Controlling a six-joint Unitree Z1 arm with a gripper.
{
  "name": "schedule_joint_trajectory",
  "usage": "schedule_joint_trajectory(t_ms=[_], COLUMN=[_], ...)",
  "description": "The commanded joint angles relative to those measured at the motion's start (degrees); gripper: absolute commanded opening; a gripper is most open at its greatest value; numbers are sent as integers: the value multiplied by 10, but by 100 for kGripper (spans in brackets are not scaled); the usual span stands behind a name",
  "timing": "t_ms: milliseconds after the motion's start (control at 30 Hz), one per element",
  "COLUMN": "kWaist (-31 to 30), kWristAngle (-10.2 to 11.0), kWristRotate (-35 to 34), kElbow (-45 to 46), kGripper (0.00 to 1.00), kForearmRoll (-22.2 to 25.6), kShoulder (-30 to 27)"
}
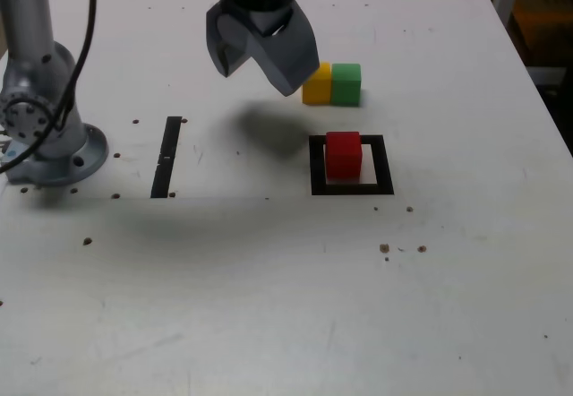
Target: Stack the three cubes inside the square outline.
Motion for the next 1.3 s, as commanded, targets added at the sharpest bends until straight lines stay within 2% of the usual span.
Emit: schedule_joint_trajectory(t_ms=[0, 300, 700, 900, 1267], kWaist=[1, 2, 1, -8, -17], kWristAngle=[11, 62, 102, 110, 106], kWristRotate=[13, 64, 126, 153, 204], kElbow=[-6, -30, -16, -8, -51], kGripper=[96, 94, 93, 93, 93], kForearmRoll=[6, 43, 54, 46, 43], kShoulder=[-1, 26, 35, 39, 79])
